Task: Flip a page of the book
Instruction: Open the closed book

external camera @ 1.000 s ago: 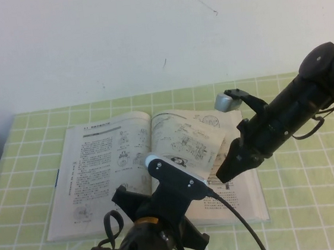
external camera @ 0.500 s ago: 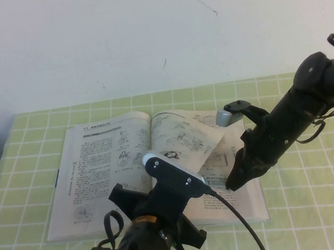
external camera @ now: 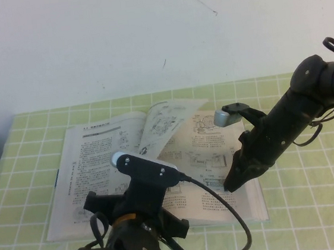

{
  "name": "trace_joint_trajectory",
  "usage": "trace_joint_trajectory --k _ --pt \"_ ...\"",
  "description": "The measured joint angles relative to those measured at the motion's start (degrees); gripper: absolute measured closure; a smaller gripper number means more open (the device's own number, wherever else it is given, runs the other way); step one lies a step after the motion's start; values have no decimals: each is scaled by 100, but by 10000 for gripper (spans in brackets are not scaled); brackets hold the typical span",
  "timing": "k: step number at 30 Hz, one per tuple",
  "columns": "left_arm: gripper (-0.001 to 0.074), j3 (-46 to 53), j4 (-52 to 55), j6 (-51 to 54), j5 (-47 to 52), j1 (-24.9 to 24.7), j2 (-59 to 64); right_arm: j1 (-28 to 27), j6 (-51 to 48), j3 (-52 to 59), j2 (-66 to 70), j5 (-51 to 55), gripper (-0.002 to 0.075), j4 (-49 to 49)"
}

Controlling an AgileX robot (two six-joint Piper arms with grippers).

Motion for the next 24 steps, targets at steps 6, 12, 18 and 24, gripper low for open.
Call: trace_joint_trajectory --k 6,12,18,24 --pt "739 0 -685 210 -175 0 -49 0 13 -1 0 0 728 -14" --pt "739 0 -895 273 -3 205 -56 0 13 -1 0 0 728 -14" --pt "739 0 -1006 279 940 1085 -56 0 13 -11 8 10 728 -14" --pt "739 0 -1006 279 1982 1470 -56 0 13 -11 8 10 728 -14"
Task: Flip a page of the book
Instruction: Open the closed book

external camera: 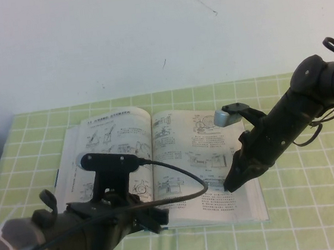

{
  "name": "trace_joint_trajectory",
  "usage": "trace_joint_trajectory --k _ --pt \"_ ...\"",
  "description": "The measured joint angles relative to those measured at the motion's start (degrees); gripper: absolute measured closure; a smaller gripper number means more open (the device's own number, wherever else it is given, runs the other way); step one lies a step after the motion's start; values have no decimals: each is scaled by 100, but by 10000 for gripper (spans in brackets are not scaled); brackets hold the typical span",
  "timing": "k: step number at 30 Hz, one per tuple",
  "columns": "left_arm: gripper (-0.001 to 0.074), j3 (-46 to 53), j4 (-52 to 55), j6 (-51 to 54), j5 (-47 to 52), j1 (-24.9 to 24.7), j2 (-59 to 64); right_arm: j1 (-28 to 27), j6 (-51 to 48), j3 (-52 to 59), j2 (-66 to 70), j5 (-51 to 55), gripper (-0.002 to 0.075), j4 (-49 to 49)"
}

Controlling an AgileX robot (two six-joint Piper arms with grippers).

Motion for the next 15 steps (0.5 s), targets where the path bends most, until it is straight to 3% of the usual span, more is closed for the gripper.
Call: trace_joint_trajectory --k 9,15 --pt "739 0 186 165 722 35 -292 62 0 64 -278 -222 728 -211" --pt "739 0 296 270 2402 45 -1143 65 89 63 -1453 -541 728 -715"
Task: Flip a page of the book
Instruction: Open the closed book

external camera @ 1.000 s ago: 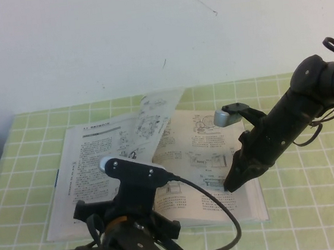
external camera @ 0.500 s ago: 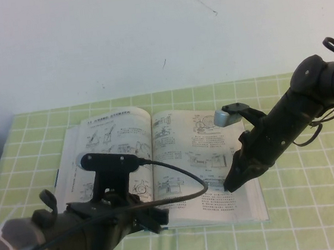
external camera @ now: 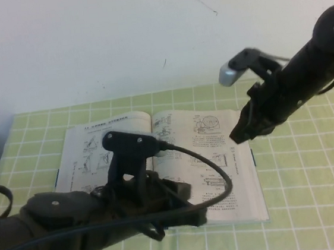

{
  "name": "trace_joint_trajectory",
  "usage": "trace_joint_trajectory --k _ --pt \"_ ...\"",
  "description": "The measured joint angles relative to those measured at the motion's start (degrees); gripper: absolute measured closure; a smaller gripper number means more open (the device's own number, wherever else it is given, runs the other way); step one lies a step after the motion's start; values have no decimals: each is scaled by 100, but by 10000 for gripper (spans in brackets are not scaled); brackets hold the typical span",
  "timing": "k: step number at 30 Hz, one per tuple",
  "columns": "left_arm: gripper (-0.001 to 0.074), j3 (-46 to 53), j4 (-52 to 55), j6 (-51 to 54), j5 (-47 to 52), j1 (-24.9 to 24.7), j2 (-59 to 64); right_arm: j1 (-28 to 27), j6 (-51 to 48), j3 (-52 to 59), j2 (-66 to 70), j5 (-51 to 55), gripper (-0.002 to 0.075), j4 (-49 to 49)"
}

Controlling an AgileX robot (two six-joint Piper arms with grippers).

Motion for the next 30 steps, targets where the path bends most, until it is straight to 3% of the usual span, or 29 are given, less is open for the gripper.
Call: trace_joint_trajectory --k 5,8,17,23,30 --pt "739 0 448 -174 1834 0 -512 0 617 0 -1099 -43 728 -955" --pt "739 0 1483 -983 2328 0 -719 0 1120 0 -1664 155 728 -1766" --pt "739 0 6561 -5720 2121 0 -1105 0 2765 401 -3278 883 728 -4034" --pt "739 0 9260 -8386 2017 0 -1867 0 3137 1457 -4693 752 728 -4298" --pt "739 420 11696 -10415 1946 0 -2948 0 3769 3080 -6579 531 728 -4741"
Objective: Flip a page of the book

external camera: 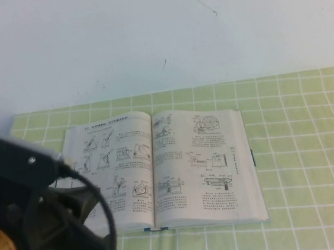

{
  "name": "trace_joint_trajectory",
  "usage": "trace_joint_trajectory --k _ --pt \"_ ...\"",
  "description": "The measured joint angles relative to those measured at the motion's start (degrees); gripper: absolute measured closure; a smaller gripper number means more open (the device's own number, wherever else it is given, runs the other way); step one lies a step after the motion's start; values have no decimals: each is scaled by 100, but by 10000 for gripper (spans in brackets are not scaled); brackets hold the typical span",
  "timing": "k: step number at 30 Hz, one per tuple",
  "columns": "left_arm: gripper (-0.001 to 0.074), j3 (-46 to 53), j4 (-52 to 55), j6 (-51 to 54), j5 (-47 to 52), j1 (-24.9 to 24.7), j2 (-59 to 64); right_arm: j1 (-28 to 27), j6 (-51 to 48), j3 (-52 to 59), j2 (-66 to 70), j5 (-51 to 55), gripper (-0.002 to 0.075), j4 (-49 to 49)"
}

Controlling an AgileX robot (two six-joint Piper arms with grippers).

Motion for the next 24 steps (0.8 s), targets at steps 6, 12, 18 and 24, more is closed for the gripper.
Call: trace_joint_trajectory --k 6,12,18,24 --pt "739 1019 1047 -727 -370 0 -1016 0 514 1339 -1756 -636 728 -51" --pt "739 1857 1300 -842 -895 0 -1640 0 881 2470 -2928 -1642 728 -51" --pt "739 1956 1439 -852 -1226 0 -1684 0 917 3086 -3260 -1927 728 -51" --pt "739 1958 1461 -852 -1250 0 -1697 0 957 3184 -3267 -1786 728 -17"
